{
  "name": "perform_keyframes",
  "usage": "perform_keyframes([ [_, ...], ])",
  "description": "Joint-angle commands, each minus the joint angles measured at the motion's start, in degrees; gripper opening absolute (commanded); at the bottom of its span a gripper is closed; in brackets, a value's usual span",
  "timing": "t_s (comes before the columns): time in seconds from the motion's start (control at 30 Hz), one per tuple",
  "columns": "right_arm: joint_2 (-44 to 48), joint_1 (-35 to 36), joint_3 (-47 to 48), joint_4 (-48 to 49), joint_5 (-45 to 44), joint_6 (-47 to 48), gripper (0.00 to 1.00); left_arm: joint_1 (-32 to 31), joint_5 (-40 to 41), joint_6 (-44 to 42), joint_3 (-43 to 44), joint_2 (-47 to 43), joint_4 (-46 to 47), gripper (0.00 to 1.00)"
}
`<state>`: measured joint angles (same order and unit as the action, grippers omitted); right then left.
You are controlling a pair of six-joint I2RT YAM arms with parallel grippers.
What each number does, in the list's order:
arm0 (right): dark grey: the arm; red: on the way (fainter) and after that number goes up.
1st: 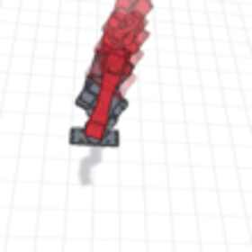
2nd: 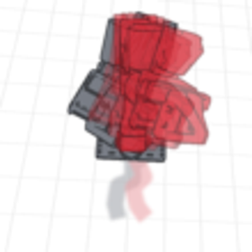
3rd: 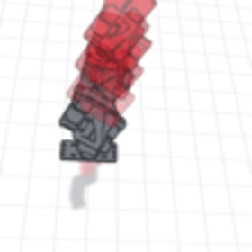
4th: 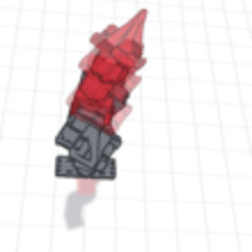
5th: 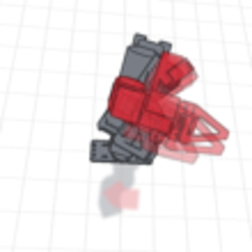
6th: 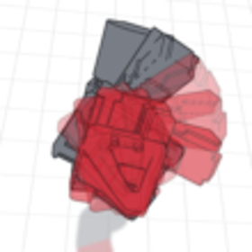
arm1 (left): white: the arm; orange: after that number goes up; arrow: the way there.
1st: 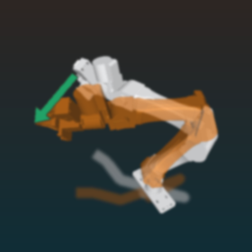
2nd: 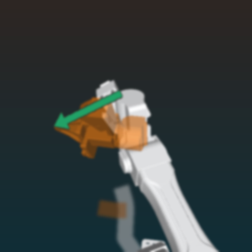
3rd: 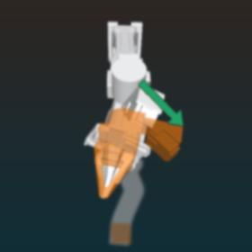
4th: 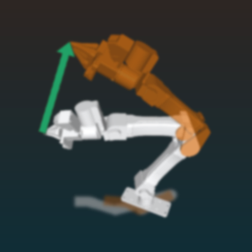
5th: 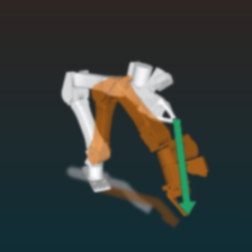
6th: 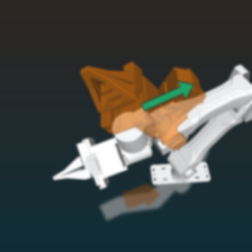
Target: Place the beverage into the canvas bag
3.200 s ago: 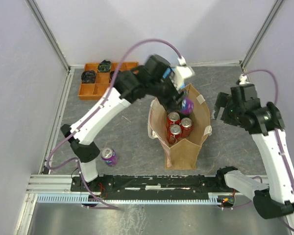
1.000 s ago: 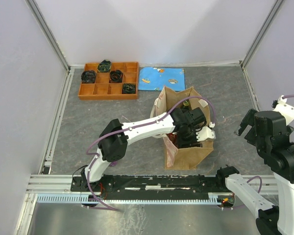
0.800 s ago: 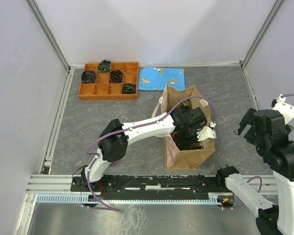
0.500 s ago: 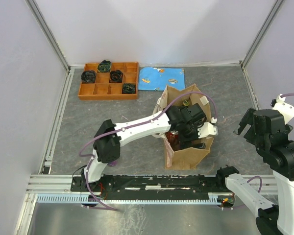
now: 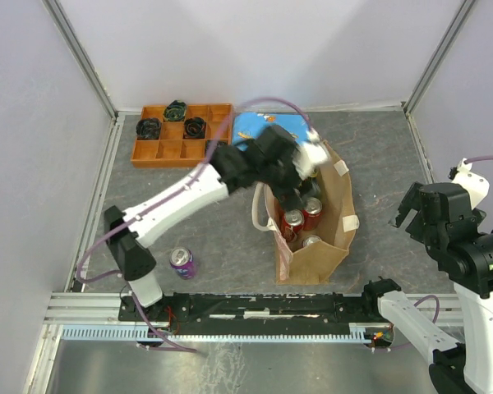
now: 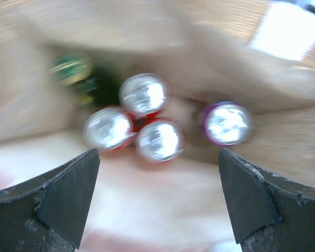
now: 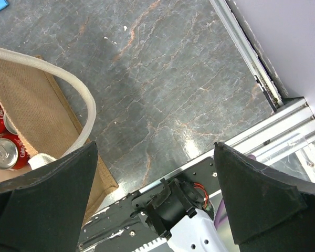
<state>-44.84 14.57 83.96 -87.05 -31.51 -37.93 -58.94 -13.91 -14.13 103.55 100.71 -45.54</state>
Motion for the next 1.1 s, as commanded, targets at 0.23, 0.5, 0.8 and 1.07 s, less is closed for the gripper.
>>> perform_keyframes([
  [0.23, 0.6, -0.1, -4.6, 4.9, 1.7, -0.8, 0.99, 33.0, 3.2, -2.0, -3.5, -16.2, -20.4, 1.0],
  [0.5, -0.9, 0.0, -6.7, 7.9, 4.0, 0.2, 0.99, 34.3, 4.2, -18.3, -37.1, -43.2, -24.2, 0.99],
  [0.8, -1.5, -0.1, -7.8, 8.8, 5.7, 0.1, 0.99, 34.4, 2.9, -19.4, -52.5, -48.7, -20.8, 0.99],
  [1.07, -0.9, -0.1, -6.5, 6.7, 4.8, -0.2, 0.99, 34.3, 3.2, -21.6, -58.9, -47.2, -16.9, 0.99],
])
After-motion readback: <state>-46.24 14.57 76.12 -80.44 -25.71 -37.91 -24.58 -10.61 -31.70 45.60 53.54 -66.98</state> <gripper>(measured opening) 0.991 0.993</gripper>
